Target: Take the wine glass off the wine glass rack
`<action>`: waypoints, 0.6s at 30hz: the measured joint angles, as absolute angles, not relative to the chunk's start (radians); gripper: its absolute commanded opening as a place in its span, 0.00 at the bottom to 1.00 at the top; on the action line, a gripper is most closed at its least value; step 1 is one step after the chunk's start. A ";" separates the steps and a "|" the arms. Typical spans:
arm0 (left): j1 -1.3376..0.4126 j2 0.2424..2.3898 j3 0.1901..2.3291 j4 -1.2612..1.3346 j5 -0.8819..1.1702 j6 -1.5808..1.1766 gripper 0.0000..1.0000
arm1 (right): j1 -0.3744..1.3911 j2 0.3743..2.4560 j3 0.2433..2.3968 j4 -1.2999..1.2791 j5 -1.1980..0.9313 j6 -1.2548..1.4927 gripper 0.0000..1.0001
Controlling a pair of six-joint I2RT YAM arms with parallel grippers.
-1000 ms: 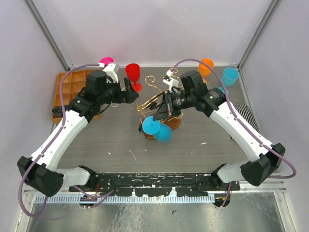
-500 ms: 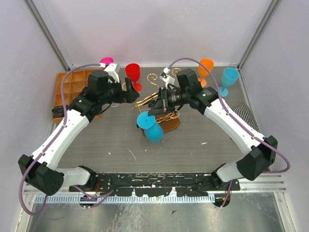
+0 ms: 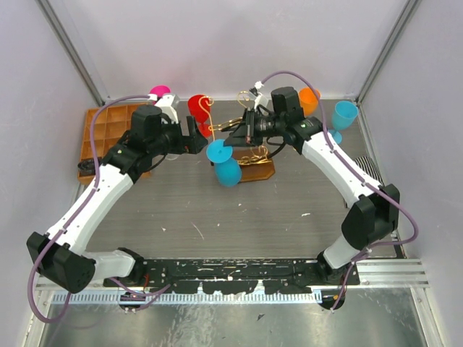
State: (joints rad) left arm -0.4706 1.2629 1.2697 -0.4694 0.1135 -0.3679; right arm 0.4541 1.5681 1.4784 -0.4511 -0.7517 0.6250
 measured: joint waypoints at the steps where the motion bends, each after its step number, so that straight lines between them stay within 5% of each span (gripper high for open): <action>1: -0.471 1.262 1.270 -0.469 0.113 -0.368 0.98 | 0.450 1.583 1.493 -0.438 -0.755 0.627 0.01; 18: -0.471 1.258 1.269 -0.470 0.093 -0.356 0.98 | 0.473 1.577 1.476 -0.398 -0.847 0.634 0.01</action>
